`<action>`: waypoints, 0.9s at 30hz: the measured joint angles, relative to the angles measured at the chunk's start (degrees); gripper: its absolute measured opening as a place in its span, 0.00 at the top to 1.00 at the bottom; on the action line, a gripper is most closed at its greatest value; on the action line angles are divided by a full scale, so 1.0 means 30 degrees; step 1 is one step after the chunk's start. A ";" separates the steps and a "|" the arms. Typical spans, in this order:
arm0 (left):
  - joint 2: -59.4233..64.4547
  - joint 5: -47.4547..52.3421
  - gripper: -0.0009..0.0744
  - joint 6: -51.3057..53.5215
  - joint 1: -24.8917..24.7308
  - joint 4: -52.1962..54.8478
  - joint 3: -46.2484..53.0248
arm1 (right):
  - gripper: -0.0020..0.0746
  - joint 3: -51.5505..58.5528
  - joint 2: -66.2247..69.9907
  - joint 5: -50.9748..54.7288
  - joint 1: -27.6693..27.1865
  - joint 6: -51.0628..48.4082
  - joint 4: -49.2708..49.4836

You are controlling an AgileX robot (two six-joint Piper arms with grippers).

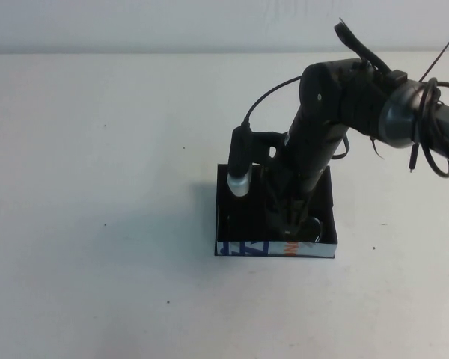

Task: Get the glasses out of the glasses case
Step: Pick up the glasses from the glasses case

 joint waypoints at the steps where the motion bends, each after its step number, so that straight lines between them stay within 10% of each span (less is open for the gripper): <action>1: 0.0000 0.0000 0.99 0.0000 0.0000 0.0000 0.0000 | 0.56 0.0000 0.0098 -0.0074 0.0000 0.0000 0.0000; 14: 0.0000 0.0000 0.99 0.0000 0.0000 0.0000 0.0000 | 0.61 0.0000 0.1083 -0.1021 0.0088 0.0429 -0.0193; 20: 0.0000 0.0000 0.99 0.0000 0.0000 0.0000 0.0000 | 0.87 -0.0425 0.1047 -0.0829 0.0088 0.0658 -0.0229; 27: 0.0000 0.0000 0.99 0.0000 0.0000 0.0000 0.0000 | 0.90 -0.0938 -0.0651 0.0035 0.0063 0.3384 -0.1389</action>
